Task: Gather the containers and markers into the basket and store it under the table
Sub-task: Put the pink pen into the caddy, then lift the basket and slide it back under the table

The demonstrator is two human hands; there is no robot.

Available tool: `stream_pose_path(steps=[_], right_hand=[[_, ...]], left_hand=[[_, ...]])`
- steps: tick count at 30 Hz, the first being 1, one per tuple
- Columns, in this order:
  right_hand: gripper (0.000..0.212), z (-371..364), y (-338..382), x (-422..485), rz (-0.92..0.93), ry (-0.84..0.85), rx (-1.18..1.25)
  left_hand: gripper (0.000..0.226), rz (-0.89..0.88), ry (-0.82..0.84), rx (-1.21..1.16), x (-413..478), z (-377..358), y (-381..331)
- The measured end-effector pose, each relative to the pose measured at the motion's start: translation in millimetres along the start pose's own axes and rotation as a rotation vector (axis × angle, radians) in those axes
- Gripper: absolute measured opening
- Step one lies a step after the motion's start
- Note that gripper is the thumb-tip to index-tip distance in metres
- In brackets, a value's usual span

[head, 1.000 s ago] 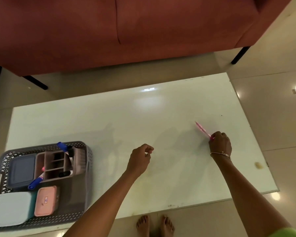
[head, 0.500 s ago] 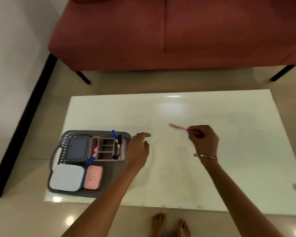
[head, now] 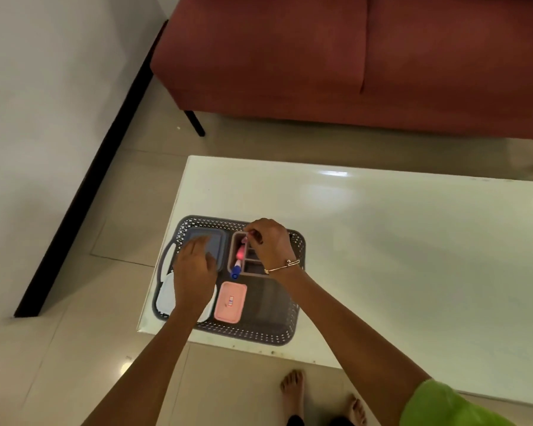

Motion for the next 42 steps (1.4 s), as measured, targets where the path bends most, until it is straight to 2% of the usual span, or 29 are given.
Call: stream_pose_path(steps=[7, 14, 18, 21, 26, 30, 32, 35, 38, 42], right_hand=[[0.023, -60.9, -3.2, 15.8, 0.009, 0.176, -0.239], [0.034, -51.6, -14.5, -7.2, -0.045, 0.185, -0.246], [0.053, -37.2, -17.3, -31.1, 0.015, 0.124, -0.402], [0.054, -16.7, -43.0, -48.8, -0.155, 0.052, -0.308], [0.029, 18.9, -96.7, -67.5, -0.435, -0.221, -0.086], [0.032, 22.5, -113.5, -64.7, -0.463, -0.349, 0.05], [0.033, 21.9, -126.1, -64.3, -0.513, -0.397, 0.082], [0.034, 15.7, -153.3, -71.8, -0.684, -0.417, 0.01], [0.029, 5.0, -169.7, -80.8, -0.827, -0.395, -0.021], [0.014, -0.1, -166.7, -81.1, -0.854, -0.432, 0.046]], left_hand=[[0.034, 0.046, 0.029, -0.048, -9.1, -2.8, 25.3], [0.039, 0.029, 0.117, -0.063, -10.6, -8.7, 6.2], [0.05, -0.094, 0.231, 0.039, -13.3, -13.4, -9.5], [0.053, -0.105, 0.273, 0.092, -20.6, -8.7, 1.0], [0.051, 0.023, 0.232, 0.124, -6.1, 4.2, 64.1], [0.049, 0.143, 0.273, 0.112, 10.4, -6.3, 119.3], [0.037, 0.186, 0.249, 0.068, 15.7, -10.2, 137.0], [0.015, 0.231, 0.253, 0.041, 12.8, -12.7, 152.2], [0.015, 0.233, 0.238, 0.006, 8.9, -14.2, 160.2], [0.019, 0.289, 0.206, -0.111, 11.4, -14.9, 174.5]])
Point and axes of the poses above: each hand's wrist, its own x-axis towards the middle knuckle, its own z-axis out of the back of the hand, y = z × x, the point moved 10 cm from there along x, towards the middle knuckle, and after that the axes turned 12 degrees about -z, right-handed, at the moved point
